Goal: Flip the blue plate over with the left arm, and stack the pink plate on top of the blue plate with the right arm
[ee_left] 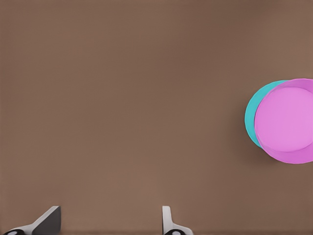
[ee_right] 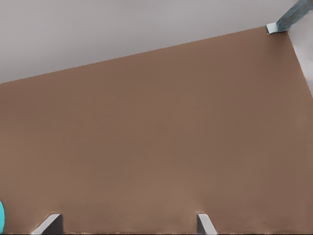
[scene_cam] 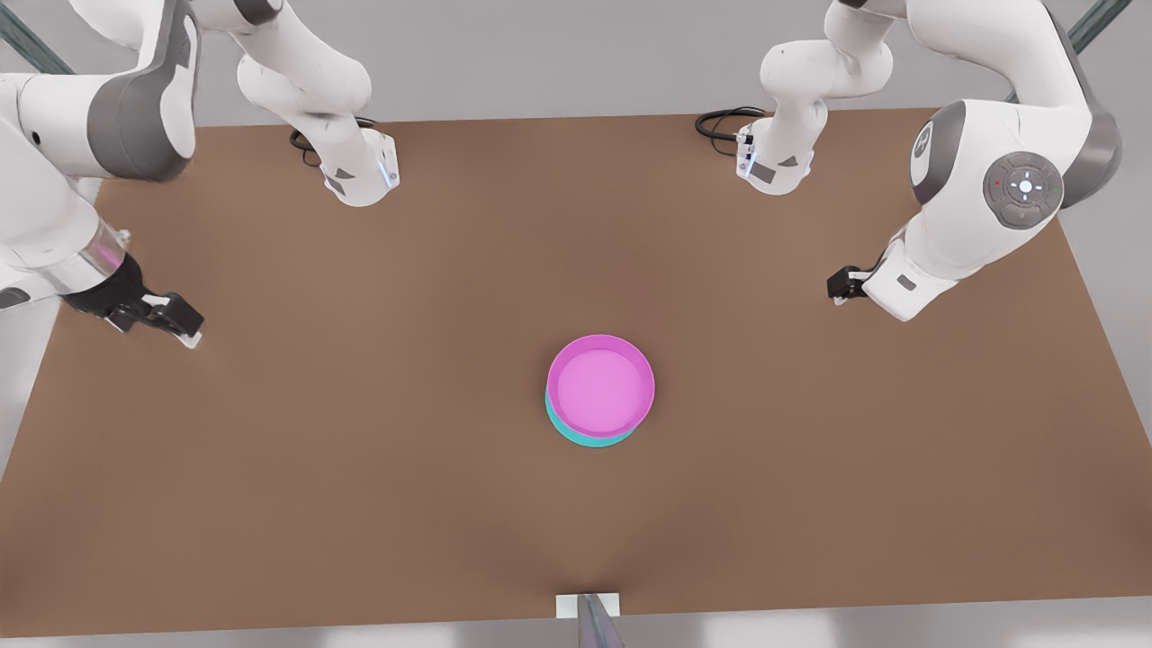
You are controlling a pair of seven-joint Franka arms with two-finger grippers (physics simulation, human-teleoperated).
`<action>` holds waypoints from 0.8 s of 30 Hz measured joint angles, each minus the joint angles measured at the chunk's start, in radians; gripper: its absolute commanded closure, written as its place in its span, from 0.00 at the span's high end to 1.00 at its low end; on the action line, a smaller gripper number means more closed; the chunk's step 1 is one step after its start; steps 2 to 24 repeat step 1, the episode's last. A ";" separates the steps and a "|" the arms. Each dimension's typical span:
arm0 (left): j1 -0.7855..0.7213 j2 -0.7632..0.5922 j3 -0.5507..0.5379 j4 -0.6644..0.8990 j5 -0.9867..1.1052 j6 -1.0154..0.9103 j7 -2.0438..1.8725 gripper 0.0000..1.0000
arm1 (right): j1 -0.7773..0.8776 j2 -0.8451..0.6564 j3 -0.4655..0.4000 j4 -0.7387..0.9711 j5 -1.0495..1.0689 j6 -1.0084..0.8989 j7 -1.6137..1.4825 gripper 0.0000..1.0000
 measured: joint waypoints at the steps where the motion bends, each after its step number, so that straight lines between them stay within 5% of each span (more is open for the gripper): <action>1: 0.000 0.001 0.000 0.000 0.000 0.000 0.000 1.00 | 0.001 -0.017 0.000 -0.010 -0.013 -0.043 -0.009 1.00; 24: 0.000 0.001 0.000 0.000 0.000 0.000 0.000 1.00 | 0.001 -0.017 0.000 -0.010 -0.013 -0.043 -0.009 1.00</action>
